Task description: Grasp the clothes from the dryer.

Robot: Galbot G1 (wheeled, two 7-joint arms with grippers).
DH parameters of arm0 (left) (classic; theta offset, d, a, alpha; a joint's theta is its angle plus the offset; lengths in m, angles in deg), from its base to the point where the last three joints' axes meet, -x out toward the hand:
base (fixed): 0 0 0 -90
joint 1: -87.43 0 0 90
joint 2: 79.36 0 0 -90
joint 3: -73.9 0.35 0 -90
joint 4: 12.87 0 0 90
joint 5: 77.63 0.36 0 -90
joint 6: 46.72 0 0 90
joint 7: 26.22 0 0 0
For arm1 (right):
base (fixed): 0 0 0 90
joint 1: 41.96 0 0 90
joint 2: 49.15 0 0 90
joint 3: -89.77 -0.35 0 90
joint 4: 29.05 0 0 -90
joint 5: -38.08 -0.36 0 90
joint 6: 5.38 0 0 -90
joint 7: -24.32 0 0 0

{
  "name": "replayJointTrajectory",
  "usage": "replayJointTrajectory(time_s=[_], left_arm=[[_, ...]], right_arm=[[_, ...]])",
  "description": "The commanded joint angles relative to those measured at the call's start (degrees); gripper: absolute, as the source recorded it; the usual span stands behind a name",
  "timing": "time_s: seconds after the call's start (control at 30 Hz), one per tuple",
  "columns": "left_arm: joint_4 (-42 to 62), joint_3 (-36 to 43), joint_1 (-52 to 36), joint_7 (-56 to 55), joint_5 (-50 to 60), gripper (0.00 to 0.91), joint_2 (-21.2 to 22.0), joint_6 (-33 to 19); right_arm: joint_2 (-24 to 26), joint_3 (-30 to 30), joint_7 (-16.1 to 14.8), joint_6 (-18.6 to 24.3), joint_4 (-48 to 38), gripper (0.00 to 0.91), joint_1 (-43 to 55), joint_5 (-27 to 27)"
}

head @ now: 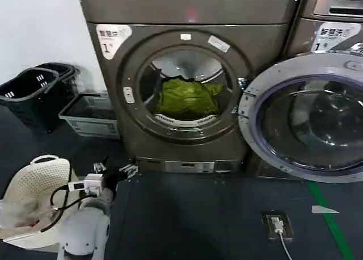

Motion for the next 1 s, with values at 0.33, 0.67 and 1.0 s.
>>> replayJointTrajectory(time_s=[0.33,0.67,1.0], left_arm=[[0.1,0.1,0.1,0.0,-0.8,0.907,0.0,2.8],[0.1,0.2,-0.3,0.4,0.0,0.907,-0.1,2.8],[0.2,0.4,-0.3,0.9,0.4,0.907,-0.3,2.8]], right_arm=[[-0.1,0.0,-0.1,0.2,-0.5,0.907,0.0,0.0],[-0.4,-0.5,-0.1,0.3,-1.0,0.907,-0.1,0.0],[-2.2,-0.3,0.0,0.5,-0.3,0.907,0.1,-0.1]])
